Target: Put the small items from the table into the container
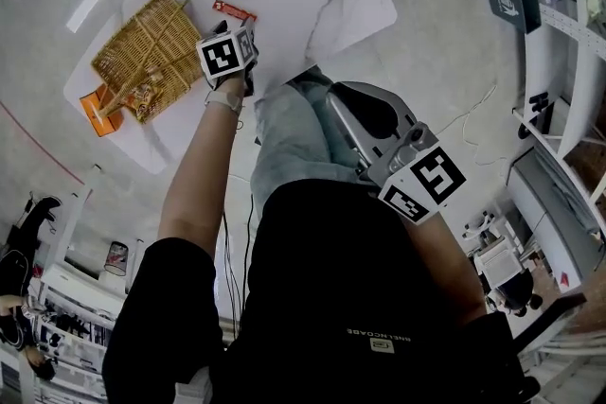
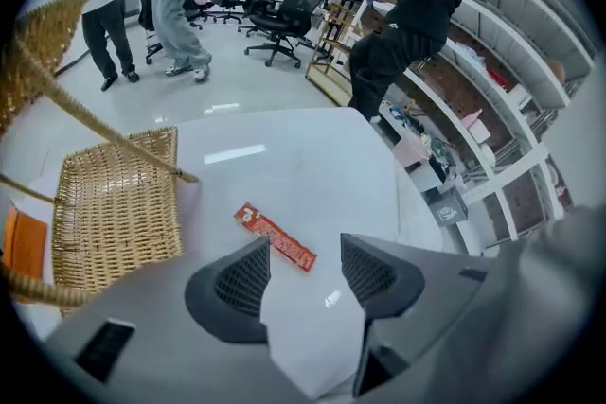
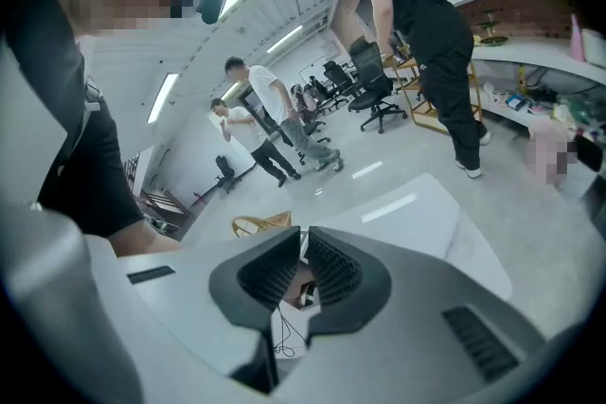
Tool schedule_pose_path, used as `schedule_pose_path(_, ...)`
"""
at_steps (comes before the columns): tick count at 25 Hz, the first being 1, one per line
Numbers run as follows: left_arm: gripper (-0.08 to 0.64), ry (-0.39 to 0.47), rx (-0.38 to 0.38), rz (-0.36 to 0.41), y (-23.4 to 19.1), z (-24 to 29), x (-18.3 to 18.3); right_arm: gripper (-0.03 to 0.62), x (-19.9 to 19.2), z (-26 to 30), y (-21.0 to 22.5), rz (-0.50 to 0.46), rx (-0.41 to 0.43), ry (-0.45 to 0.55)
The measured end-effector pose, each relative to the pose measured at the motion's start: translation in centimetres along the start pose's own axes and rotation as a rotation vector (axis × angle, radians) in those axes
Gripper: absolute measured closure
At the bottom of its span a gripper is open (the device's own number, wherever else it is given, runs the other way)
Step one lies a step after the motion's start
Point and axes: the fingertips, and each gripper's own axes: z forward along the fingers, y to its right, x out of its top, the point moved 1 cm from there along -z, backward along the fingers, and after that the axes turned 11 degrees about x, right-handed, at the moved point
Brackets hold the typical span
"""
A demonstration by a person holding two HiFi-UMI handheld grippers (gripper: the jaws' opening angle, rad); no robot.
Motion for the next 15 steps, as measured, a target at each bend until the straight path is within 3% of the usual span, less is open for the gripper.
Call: schedule_pose_path(15,0.345,-0.064,0.072,-0.033,-0.7,5.9,-1.4,0.578,-1.5,1.0,1.7,0.037,-0.026,-0.027)
